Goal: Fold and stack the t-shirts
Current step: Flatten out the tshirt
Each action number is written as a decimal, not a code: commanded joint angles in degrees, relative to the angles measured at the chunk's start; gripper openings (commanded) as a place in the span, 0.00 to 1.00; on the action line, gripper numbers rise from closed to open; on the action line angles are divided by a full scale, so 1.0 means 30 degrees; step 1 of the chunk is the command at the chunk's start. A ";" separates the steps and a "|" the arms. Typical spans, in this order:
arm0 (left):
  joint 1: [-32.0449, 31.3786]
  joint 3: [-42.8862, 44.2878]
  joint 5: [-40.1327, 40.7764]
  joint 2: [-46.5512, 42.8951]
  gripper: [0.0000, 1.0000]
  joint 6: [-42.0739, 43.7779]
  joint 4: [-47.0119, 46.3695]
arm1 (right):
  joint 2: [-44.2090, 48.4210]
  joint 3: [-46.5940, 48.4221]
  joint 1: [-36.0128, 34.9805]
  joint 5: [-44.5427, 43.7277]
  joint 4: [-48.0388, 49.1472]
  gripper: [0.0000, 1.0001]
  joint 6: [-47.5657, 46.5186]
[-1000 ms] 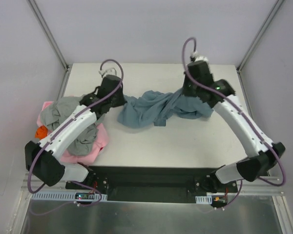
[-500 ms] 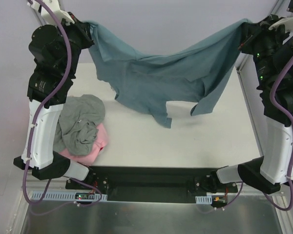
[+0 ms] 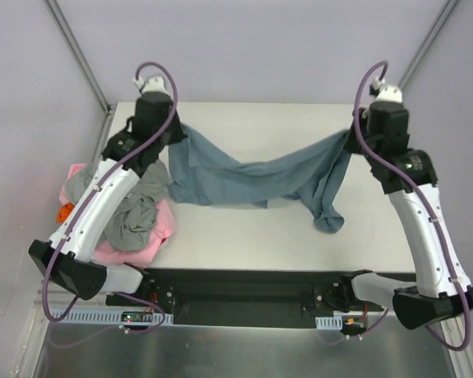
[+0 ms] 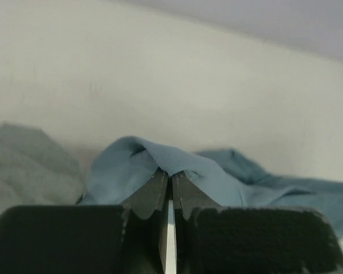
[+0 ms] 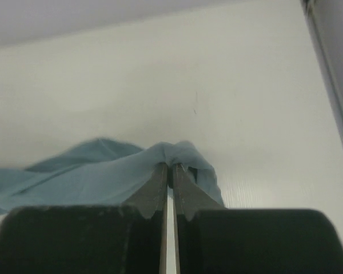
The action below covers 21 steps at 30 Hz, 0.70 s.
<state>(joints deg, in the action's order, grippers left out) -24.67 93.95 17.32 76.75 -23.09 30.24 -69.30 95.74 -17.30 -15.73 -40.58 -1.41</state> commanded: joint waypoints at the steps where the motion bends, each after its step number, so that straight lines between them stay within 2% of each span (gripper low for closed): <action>1: 0.0078 -0.4761 -0.1379 -0.0594 0.00 -0.3780 0.0409 | 0.1213 -0.5214 0.1107 0.0933 -0.0595 0.01 0.2635; 3: 0.0048 -0.5970 -0.1728 -0.0389 0.00 -0.4428 0.0379 | 0.1244 -0.7496 0.1545 0.1344 -0.0479 0.01 0.3222; 5: 0.0019 -0.7057 -0.2139 0.0429 0.00 -0.4958 0.0118 | 0.0778 -0.8444 0.1694 0.1405 -0.0304 0.01 0.3457; 9: -0.0711 -0.6301 -0.2873 0.3209 0.00 -0.4374 -0.0176 | -0.0829 -0.9531 0.2219 0.0907 -0.0010 0.01 0.3809; 16: -0.0802 -0.1474 -0.4280 0.9533 0.00 -0.4140 -0.0324 | -0.4202 -0.7927 0.2894 0.0789 0.1250 0.01 0.4015; 21: -0.0393 0.2656 -0.4573 1.0803 0.00 -0.3700 -0.0236 | -0.5260 -0.5815 0.3393 0.0876 0.1163 0.01 0.3343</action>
<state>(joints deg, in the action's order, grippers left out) -26.89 91.07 5.26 109.45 -34.70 30.48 -84.99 71.44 -8.27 -12.75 -39.09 9.32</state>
